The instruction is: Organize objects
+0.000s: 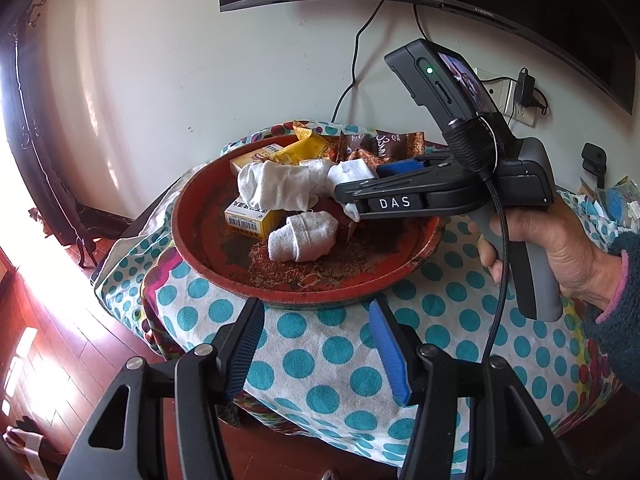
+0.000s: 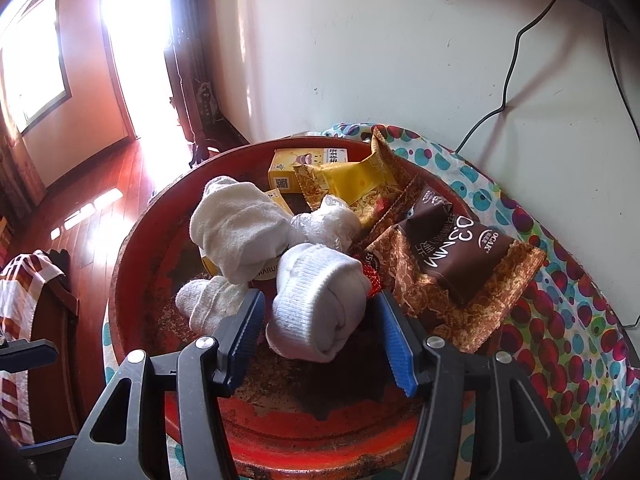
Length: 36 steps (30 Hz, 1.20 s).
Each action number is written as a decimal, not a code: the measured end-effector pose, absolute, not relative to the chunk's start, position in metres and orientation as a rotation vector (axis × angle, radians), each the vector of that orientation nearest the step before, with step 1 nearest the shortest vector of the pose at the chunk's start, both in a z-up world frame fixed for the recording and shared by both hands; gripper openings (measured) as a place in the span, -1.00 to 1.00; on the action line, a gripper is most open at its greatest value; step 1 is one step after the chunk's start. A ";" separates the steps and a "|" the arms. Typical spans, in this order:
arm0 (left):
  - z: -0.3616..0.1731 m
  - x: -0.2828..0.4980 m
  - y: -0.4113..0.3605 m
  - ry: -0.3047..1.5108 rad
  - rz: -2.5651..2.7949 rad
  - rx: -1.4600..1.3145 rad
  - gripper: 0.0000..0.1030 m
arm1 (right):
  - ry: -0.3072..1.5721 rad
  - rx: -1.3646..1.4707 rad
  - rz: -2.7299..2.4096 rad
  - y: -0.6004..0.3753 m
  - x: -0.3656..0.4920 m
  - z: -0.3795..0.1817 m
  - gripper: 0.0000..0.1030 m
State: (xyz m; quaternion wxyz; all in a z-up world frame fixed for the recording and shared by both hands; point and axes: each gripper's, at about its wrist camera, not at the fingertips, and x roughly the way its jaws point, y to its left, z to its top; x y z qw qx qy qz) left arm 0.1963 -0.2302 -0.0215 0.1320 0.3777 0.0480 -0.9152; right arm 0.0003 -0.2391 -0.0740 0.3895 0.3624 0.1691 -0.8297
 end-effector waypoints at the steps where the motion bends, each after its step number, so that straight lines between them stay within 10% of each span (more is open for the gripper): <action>1: -0.021 0.196 -0.230 0.137 -2.656 1.096 0.09 | 0.431 0.914 -2.112 -0.239 0.001 -0.072 0.14; 36: 0.018 0.164 -0.185 -0.024 -2.671 1.045 0.34 | 0.380 0.867 -2.373 -0.040 0.038 -0.035 0.87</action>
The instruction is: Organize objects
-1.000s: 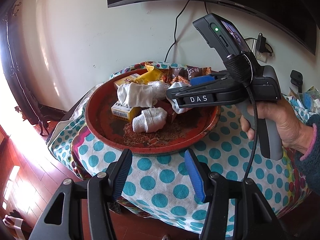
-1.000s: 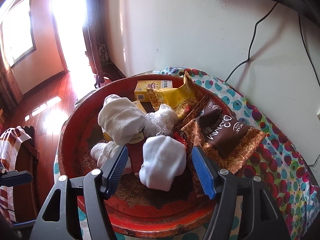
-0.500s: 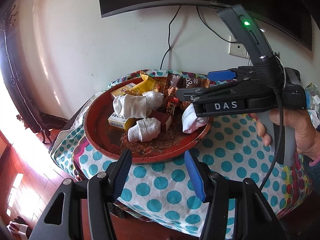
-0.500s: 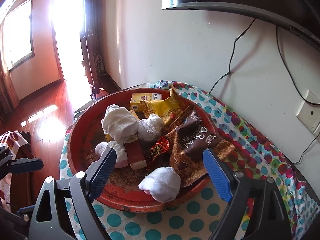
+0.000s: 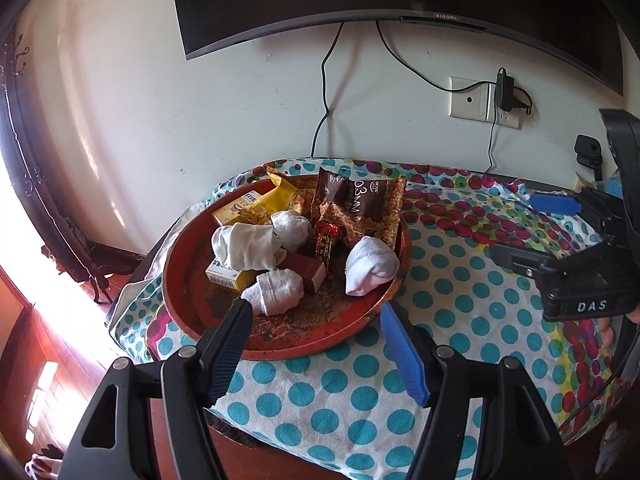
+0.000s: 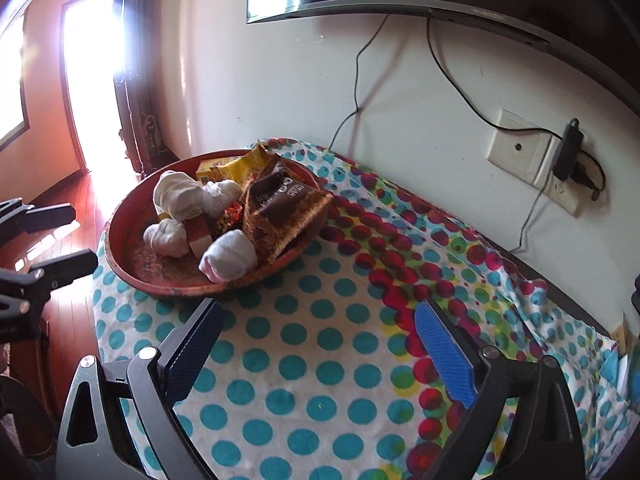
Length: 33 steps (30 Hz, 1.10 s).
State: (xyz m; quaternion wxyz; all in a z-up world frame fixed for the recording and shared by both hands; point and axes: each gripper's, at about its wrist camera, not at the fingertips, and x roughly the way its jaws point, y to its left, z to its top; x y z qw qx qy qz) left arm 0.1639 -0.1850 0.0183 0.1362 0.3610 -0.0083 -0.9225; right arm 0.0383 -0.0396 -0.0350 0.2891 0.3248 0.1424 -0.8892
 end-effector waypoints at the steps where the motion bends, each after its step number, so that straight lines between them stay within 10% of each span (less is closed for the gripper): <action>1: 0.019 0.162 -0.185 -0.018 -2.669 1.047 0.35 | 0.380 0.874 -2.383 -0.033 0.041 -0.036 0.88; 33: 0.014 0.127 -0.188 0.088 -2.600 1.073 0.58 | 0.504 0.922 -2.391 -0.035 0.057 -0.067 0.93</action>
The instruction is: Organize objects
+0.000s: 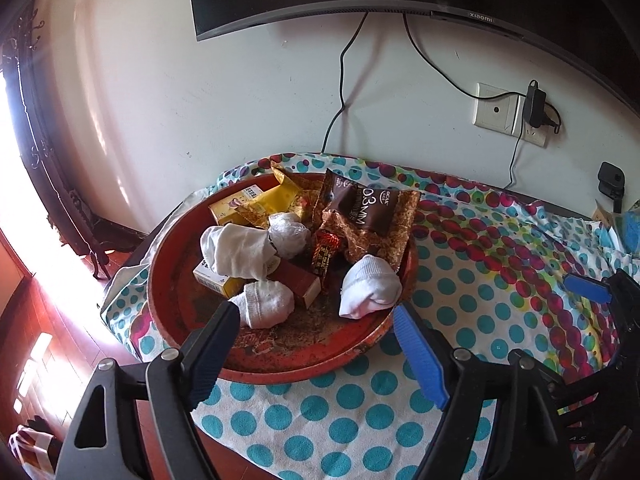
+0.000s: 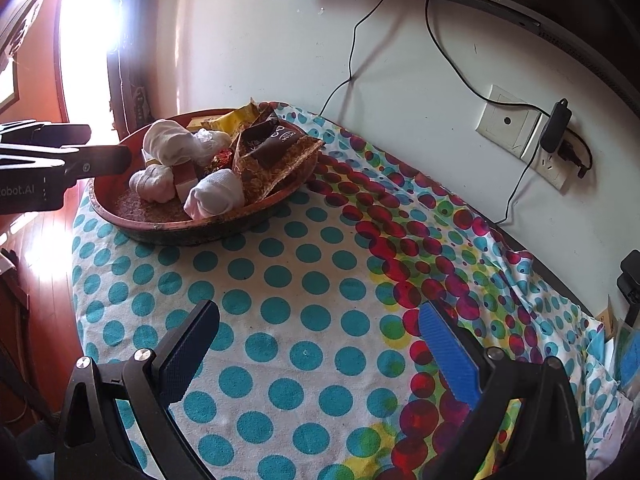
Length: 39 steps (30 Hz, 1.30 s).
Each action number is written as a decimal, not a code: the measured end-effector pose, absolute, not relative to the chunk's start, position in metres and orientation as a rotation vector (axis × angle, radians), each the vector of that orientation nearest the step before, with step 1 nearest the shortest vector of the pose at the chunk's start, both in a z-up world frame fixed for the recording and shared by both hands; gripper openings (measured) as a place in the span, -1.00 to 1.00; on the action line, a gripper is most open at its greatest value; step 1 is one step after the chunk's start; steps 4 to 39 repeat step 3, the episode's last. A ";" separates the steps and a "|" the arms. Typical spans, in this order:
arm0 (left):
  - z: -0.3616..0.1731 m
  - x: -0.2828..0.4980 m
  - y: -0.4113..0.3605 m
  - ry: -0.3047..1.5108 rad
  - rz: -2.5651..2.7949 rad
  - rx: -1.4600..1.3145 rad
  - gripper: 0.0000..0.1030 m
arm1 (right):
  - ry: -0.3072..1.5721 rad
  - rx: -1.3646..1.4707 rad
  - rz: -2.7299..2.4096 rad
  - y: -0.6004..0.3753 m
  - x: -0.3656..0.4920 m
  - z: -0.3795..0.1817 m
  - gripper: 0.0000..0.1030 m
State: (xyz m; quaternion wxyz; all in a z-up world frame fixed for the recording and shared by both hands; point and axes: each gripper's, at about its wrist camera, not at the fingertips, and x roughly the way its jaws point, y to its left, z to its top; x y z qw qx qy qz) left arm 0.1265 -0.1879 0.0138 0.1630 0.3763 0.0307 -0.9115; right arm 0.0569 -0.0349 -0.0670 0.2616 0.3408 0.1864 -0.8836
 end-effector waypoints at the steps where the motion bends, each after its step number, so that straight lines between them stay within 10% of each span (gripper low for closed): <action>1: 0.012 0.125 -0.188 0.083 -2.591 1.093 0.58 | 0.496 0.924 -2.397 -0.034 0.056 -0.066 0.93; 39: 0.008 0.123 -0.188 0.087 -2.567 1.121 0.58 | 0.470 0.931 -2.398 -0.031 0.054 -0.066 0.93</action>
